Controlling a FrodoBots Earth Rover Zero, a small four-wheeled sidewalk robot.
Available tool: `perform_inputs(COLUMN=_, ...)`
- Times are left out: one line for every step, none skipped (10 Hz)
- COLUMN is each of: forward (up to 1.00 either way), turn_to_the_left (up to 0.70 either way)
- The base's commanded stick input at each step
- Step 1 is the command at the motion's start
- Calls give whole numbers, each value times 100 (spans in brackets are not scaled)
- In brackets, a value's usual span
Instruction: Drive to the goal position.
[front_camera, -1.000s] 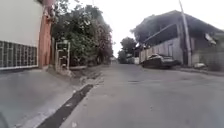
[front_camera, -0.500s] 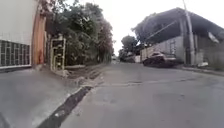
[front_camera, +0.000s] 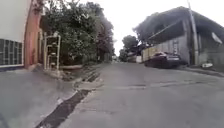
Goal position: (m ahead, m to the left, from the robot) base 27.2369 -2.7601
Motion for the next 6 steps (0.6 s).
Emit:
perform_inputs(forward=70, turn_to_the_left=-8)
perform_inputs(forward=70, turn_to_the_left=0)
perform_inputs(forward=70, turn_to_the_left=0)
perform_inputs(forward=70, turn_to_the_left=0)
perform_inputs(forward=70, turn_to_the_left=0)
perform_inputs(forward=70, turn_to_the_left=0)
